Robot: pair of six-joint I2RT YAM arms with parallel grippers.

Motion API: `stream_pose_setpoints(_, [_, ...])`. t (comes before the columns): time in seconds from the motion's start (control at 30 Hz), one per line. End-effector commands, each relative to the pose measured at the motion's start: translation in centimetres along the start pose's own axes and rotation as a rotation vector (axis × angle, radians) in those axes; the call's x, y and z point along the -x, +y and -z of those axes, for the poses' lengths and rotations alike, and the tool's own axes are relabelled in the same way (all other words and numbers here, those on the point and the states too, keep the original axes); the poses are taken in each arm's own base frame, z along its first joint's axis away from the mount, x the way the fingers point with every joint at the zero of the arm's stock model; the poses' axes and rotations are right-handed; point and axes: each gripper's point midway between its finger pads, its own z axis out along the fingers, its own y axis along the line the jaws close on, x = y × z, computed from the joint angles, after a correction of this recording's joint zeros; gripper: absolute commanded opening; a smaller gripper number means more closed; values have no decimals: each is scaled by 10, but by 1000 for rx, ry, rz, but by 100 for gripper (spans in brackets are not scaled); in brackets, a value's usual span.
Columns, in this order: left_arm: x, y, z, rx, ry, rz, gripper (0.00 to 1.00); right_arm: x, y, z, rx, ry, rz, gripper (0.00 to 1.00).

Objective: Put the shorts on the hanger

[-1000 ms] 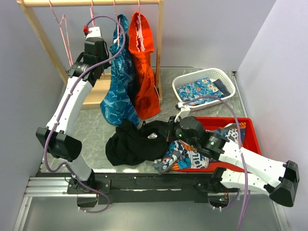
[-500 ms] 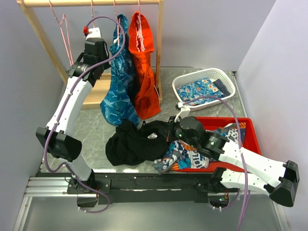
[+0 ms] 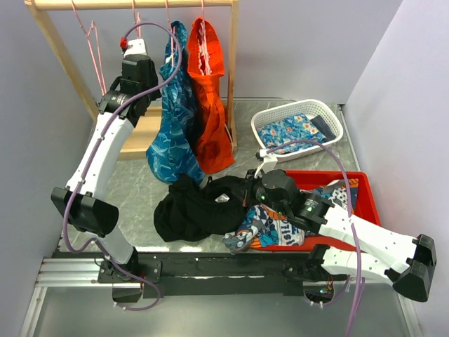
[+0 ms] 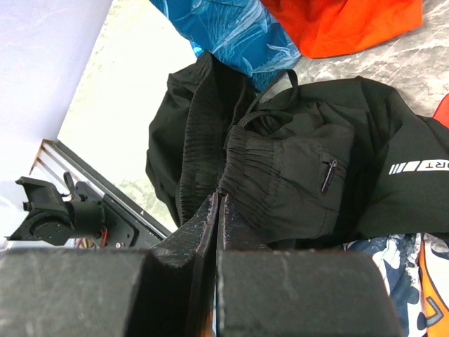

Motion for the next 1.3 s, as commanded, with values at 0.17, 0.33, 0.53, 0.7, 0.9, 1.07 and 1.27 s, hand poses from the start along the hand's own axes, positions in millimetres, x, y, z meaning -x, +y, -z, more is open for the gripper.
stream_pose_setpoints(0.17, [53,-1,31,-52,-160,89,41,9,4,3,12,-31,-7,0])
stream_pose_setpoints(0.33, [54,1,29,-37,-158,73,42,7,3,2,13,-27,-5,0])
stream_pose_setpoints(0.53, [29,3,10,0,-81,13,40,7,4,2,17,-22,-6,0])
stream_pose_setpoints(0.7, [14,0,2,-7,-43,-16,39,6,3,2,14,-20,-4,0])
stream_pose_setpoints(0.9, [7,2,-4,11,-18,-24,37,5,4,2,15,-17,-5,0])
stream_pose_setpoints(1.07, [8,5,-2,23,-27,-21,31,3,2,1,11,-15,-5,0])
stream_pose_setpoints(1.27, [13,4,1,18,-37,-19,1,5,3,2,11,-19,-5,0])
